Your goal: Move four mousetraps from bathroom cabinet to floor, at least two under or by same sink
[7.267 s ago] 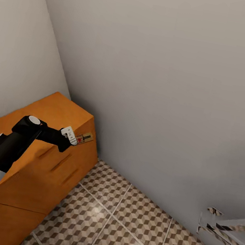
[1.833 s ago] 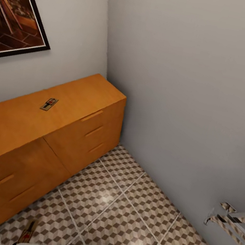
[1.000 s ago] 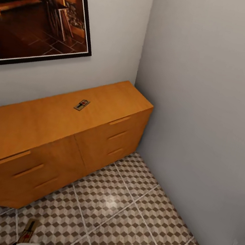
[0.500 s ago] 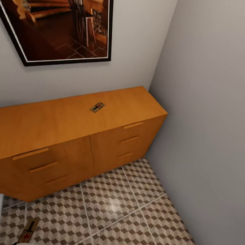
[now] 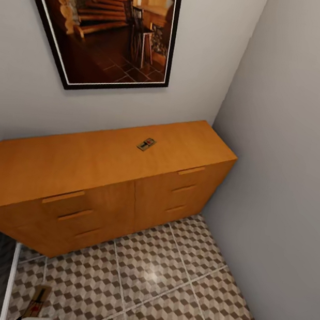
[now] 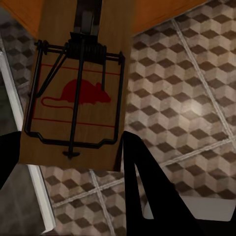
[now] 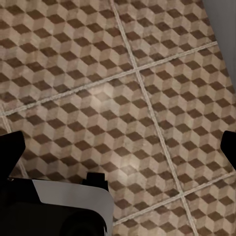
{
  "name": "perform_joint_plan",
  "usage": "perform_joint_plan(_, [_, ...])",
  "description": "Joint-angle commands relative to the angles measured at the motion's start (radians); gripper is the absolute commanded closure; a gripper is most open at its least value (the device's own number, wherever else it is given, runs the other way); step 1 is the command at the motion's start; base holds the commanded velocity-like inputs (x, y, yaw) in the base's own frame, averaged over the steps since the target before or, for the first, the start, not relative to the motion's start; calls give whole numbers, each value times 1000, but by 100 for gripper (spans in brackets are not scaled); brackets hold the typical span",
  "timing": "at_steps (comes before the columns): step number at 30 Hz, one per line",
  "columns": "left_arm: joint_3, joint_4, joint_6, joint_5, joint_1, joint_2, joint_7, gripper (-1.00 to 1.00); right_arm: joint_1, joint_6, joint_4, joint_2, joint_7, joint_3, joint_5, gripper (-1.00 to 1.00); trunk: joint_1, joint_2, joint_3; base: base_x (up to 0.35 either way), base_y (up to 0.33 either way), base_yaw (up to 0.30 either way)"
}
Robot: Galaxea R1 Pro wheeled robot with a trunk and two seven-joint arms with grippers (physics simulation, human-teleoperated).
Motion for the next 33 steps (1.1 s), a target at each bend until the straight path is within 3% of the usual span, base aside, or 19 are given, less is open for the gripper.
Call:
perform_joint_plan(1, [-8,4,-5,-3,-2,-1,9,100,0,-2,0,-1,-8,8,-4,-100,1,-2,0,0,0,220])
perform_joint_plan(17, [-8,5,-5,-3,-2,-14,10,100,0,-2,1,-1,-8,8,-4,-100,1,-2,18,-104,-44,220])
perform_joint_plan(33, [-8,4,-5,-3,-2,-16,10,100,0,-2,2,-1,-9,9,-4,-100,1,-2,37,-10,-36,220])
